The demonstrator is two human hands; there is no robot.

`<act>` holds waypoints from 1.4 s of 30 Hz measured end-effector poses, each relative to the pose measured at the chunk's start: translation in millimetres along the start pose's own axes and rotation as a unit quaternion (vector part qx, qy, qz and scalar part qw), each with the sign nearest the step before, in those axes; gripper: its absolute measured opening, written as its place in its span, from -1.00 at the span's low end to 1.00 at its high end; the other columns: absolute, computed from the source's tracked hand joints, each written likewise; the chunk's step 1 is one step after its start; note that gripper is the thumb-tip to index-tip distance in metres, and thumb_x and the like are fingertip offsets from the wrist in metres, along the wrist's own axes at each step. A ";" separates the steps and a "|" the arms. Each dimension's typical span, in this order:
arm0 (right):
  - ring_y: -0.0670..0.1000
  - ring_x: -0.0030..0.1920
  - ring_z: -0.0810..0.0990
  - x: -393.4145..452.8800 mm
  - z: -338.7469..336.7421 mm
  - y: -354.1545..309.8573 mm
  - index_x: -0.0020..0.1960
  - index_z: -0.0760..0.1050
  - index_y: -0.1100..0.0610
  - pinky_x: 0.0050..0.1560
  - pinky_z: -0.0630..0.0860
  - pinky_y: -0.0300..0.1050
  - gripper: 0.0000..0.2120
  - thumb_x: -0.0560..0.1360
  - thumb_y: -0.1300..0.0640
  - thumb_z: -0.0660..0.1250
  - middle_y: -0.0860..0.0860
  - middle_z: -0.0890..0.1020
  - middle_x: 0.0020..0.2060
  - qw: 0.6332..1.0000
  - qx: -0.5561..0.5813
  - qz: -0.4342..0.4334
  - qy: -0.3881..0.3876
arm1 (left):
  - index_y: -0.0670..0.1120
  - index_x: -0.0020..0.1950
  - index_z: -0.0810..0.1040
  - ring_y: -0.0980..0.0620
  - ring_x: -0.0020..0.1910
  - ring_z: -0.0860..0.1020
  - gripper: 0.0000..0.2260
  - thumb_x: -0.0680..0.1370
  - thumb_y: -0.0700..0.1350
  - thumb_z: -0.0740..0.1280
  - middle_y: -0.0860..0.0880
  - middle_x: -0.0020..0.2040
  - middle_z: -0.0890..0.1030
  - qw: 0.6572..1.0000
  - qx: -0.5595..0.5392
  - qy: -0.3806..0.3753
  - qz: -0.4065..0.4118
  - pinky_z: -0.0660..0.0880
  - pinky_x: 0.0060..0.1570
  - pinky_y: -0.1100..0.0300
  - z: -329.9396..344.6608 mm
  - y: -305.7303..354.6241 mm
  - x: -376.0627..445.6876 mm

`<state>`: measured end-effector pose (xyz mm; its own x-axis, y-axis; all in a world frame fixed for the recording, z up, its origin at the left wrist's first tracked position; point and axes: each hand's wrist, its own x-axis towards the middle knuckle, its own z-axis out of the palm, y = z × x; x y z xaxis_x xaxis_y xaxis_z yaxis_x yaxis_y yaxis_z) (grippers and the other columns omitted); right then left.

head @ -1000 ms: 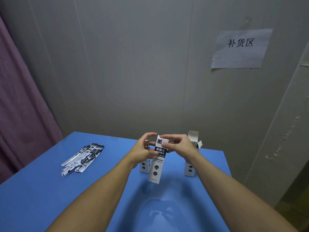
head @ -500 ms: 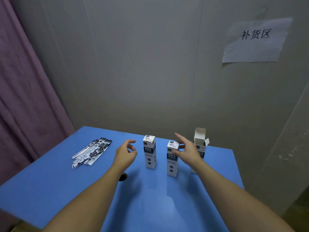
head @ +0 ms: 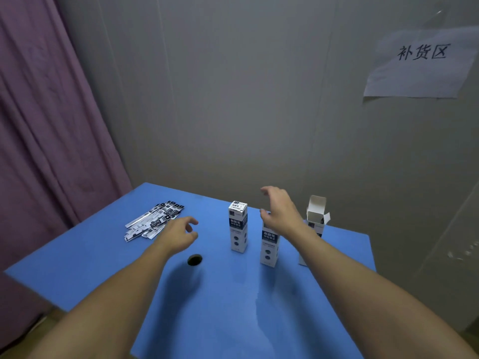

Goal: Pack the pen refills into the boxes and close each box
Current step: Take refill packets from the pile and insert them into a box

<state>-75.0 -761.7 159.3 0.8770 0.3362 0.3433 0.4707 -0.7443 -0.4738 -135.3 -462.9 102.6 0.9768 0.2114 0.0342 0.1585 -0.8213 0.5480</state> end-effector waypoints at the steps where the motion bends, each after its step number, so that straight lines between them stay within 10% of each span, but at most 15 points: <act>1: 0.05 0.37 0.36 4.0 0.0 -9.2 0.43 0.34 0.15 0.33 0.40 -0.02 -0.51 0.53 0.20 0.31 0.04 0.48 0.31 1.000 -0.016 -0.023 0.000 | 0.10 0.24 0.56 0.04 -0.04 0.56 -0.69 0.50 -0.03 0.33 0.09 0.03 0.58 1.000 0.023 0.008 0.000 0.52 0.05 0.09 -6.0 -2.9 -1.9; 24: 0.10 0.22 0.44 33.7 198.1 -185.4 0.28 0.39 0.13 0.03 0.46 -0.04 -0.66 0.52 0.14 0.24 0.08 0.44 0.20 0.934 -0.174 -0.054 -0.306 | 0.14 0.23 0.57 0.02 0.23 0.48 -0.72 0.55 0.02 0.23 0.07 0.18 0.49 0.970 0.187 0.019 -0.156 0.47 0.10 0.10 -112.8 -200.4 -86.8; 42: 0.10 0.22 0.48 93.8 296.6 -231.5 0.19 0.40 0.11 0.03 0.46 -0.06 -0.72 0.49 0.11 0.24 0.06 0.50 0.17 0.929 -0.206 0.154 -0.267 | 0.06 0.19 0.59 -0.01 0.13 0.55 -0.76 0.59 -0.03 0.21 0.03 0.18 0.58 0.978 0.162 -0.008 -0.128 0.50 -0.06 0.10 -162.0 -342.4 22.3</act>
<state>-73.2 -386.7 60.6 0.9387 0.2265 -0.2597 0.2086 -0.9734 -0.0951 -191.1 -91.2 51.1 0.9005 0.4264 -0.0851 0.4338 -0.8677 0.2427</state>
